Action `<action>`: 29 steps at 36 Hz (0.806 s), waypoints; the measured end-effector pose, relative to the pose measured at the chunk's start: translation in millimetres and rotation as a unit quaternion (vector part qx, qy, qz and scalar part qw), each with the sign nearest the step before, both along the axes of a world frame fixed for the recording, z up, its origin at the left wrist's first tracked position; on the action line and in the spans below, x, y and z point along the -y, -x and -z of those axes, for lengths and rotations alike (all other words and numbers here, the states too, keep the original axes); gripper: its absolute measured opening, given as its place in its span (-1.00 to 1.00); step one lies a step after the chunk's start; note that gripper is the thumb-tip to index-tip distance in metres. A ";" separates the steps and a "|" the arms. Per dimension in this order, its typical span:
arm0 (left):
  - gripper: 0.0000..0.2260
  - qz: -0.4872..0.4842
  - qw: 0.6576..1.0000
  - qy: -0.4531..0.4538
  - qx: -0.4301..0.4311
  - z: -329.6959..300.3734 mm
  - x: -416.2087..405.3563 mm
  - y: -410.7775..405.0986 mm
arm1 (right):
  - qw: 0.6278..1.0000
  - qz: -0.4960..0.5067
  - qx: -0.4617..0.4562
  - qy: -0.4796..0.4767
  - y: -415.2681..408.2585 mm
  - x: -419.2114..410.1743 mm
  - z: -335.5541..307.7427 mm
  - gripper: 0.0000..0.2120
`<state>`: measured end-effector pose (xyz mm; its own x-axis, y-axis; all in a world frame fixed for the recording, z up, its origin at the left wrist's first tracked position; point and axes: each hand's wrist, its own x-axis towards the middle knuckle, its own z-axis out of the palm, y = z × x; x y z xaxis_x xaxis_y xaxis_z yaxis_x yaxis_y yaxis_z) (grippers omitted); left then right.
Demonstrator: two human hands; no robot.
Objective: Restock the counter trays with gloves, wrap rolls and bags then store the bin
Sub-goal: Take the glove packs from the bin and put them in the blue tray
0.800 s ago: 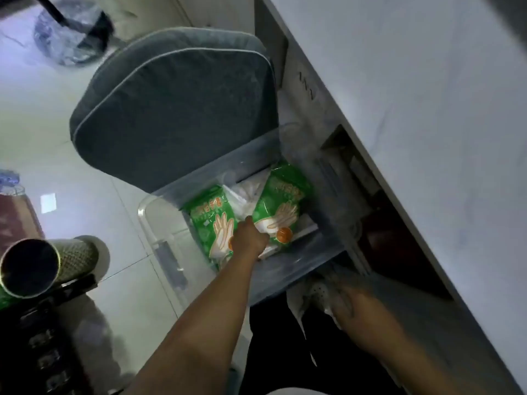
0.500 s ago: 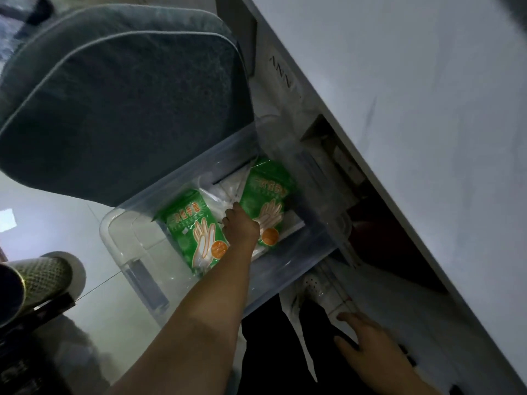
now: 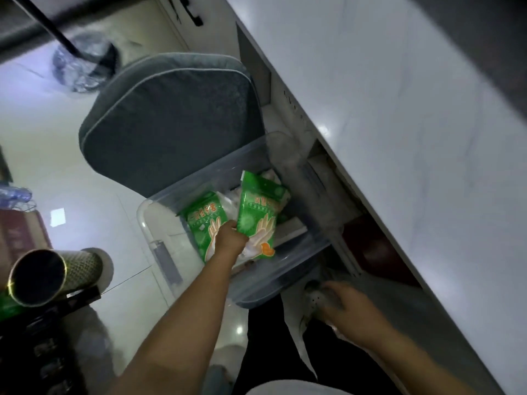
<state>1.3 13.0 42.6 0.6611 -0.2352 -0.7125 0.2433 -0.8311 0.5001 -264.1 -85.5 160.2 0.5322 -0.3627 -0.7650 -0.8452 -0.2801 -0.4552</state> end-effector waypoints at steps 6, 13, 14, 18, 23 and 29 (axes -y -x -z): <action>-0.62 -0.145 0.983 0.111 -0.010 -86.3 -40.0 23.8 | 0.995 0.027 0.089 -0.044 -20.6 23.6 -37.1 -0.64; -0.64 -0.199 0.947 0.246 -0.049 -172.1 -71.9 66.8 | 0.944 0.209 0.188 -0.171 -41.3 36.2 -68.2 -0.66; -0.65 -0.199 0.944 0.259 -0.053 -180.1 -75.6 73.0 | 0.934 0.222 0.188 -0.206 -44.3 36.6 -73.0 -0.65; -0.58 -0.198 0.924 0.314 -0.095 -201.8 -87.9 97.7 | 0.887 0.233 0.224 -0.329 -52.8 33.8 -90.6 -0.65; -0.56 -0.208 0.893 0.378 -0.129 -212.6 -104.9 120.4 | 0.858 0.260 0.247 -0.368 -50.8 32.1 -102.3 -0.61; -0.54 -0.156 0.877 0.414 -0.188 -205.4 -125.7 138.5 | 0.872 0.219 0.220 -0.378 -41.6 22.1 -99.2 -0.74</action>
<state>-137.3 138.7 248.0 0.5401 -0.6244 -0.5643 0.6717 -0.0841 0.7360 -222.5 -107.5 259.4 0.7717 -0.0853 -0.6302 -0.4927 0.5463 -0.6773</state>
